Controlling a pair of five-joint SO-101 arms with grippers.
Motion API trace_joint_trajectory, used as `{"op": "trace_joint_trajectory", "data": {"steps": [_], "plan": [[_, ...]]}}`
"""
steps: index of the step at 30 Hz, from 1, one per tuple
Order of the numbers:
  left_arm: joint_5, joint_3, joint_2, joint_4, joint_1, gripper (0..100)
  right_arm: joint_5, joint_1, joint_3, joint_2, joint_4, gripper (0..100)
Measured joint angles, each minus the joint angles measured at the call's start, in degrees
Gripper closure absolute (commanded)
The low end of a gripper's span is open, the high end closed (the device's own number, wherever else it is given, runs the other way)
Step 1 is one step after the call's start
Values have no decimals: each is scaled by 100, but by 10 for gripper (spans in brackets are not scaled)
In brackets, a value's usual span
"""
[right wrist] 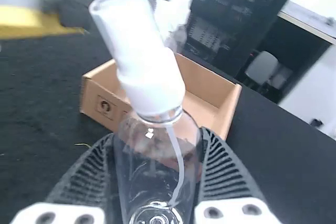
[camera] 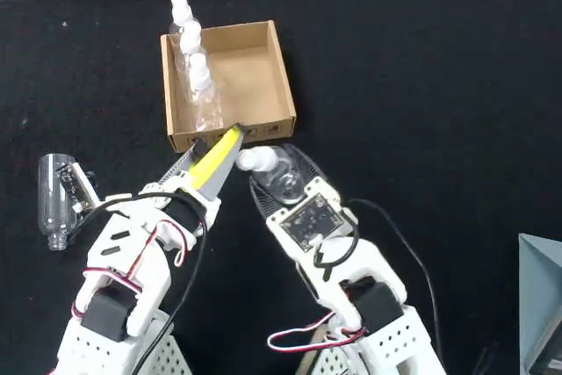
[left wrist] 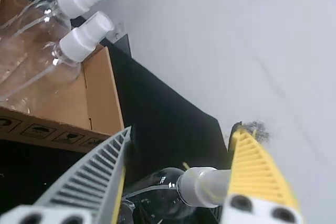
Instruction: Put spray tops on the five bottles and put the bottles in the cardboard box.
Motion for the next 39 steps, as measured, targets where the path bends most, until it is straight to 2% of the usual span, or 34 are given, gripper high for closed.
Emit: {"op": "trace_joint_trajectory", "data": {"steps": [3,12,22,30,39], "plan": [[-123,35,0,0,18,727,-9,18,0,0,0,988],[-730,185,-79,-26,756,728,-9,35,0,0,0,988],[-809,185,-79,0,949,729,-9,35,0,0,0,988],[-809,185,-79,0,879,729,-9,26,0,0,0,988],[-818,202,0,18,141,729,-9,9,0,0,176,988]]}}
